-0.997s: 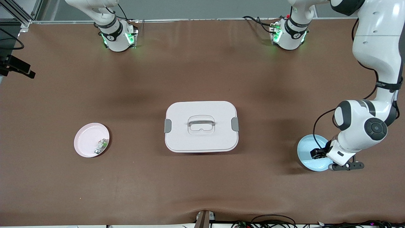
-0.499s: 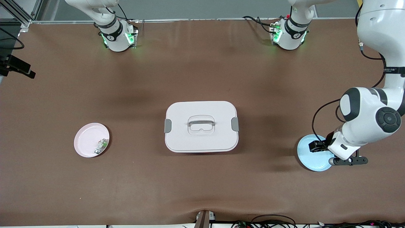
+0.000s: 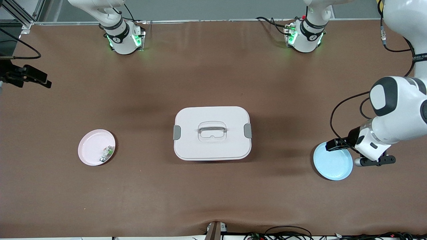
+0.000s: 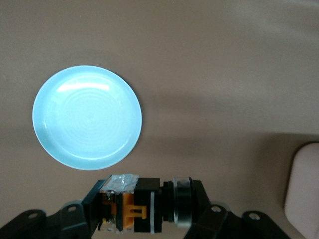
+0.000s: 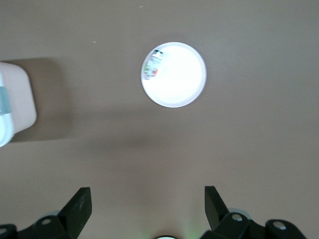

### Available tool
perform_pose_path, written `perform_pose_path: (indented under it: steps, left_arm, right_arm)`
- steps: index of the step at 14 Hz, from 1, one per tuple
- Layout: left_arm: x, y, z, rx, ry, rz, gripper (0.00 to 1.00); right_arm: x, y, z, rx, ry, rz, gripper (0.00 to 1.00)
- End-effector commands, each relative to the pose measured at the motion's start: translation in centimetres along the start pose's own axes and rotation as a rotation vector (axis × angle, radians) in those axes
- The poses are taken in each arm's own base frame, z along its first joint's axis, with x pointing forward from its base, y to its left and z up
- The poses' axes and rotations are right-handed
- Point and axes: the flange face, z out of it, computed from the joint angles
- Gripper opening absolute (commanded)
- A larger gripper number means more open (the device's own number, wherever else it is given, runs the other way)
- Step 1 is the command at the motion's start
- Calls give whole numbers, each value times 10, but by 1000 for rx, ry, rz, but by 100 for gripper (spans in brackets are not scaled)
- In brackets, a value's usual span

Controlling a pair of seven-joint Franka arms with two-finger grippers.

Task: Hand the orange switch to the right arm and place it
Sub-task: 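Lift the switch with the left gripper while the right gripper approaches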

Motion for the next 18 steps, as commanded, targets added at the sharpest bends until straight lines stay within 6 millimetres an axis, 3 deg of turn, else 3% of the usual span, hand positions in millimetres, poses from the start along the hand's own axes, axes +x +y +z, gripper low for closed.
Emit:
perform_pose_path:
  steps: [1,4,7,11,15,18]
  left_arm:
    - [-20,24,-29,-24,-25,-43,0]
    - [-31,42,-54,-22,-37,-96,0]
    - [-38,73,-68,-37,-42,-148,0]
    - [-49,113,-71,-72,-57,-235,0]
    - [-64,150,-69,-83,-81,-340,0]
    - [-74,172,-66,-87,-97,-398,0]
  right_arm:
    - [3,-32,-2,39,4,-48,100]
    - [4,-75,7,123,0,-73,100]
    - [6,-105,21,249,-30,5,100]
    - [9,-125,45,430,-58,30,100]
    - [4,-170,69,519,-49,15,100]
    - [2,-177,87,644,-50,93,100]
